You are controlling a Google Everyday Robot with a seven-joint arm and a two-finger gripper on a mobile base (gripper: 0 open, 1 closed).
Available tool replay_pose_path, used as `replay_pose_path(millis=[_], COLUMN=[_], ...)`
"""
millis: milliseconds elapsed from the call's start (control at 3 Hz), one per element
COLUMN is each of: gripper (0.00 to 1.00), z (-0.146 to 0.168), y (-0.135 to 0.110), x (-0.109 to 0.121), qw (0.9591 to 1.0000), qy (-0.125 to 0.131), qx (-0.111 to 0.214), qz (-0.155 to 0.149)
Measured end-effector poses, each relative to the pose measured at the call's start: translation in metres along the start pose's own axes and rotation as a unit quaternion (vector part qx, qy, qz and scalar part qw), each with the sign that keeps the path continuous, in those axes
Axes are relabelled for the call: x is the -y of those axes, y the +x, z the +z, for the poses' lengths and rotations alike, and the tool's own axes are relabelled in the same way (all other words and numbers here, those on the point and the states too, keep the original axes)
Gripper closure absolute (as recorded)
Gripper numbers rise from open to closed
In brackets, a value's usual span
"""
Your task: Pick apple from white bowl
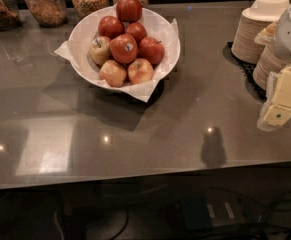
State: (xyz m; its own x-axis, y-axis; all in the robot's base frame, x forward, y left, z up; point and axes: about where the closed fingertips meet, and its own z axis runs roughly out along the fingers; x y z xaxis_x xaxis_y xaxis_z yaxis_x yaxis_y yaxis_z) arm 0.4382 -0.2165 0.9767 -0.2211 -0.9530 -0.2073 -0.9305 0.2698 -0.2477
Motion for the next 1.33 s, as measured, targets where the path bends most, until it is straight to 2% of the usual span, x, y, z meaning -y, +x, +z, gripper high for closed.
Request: replay_pose_path(millis=[333,667,1000,1333], gripper=[0.00,0.00,0.00,0.00], z=[0.000,0.002,0.013,0.029], y=[0.000,-0.006,-0.027,-0.058], x=[0.000,0.004,0.016,0.038], qw=[1.0000,0.9999,0.9982,0.9933], qy=[0.000,0.004,0.008,0.022], qx=[0.000,0.015,0.059,0.114], qz=[0.000,-0.001,-0.004,-0.002])
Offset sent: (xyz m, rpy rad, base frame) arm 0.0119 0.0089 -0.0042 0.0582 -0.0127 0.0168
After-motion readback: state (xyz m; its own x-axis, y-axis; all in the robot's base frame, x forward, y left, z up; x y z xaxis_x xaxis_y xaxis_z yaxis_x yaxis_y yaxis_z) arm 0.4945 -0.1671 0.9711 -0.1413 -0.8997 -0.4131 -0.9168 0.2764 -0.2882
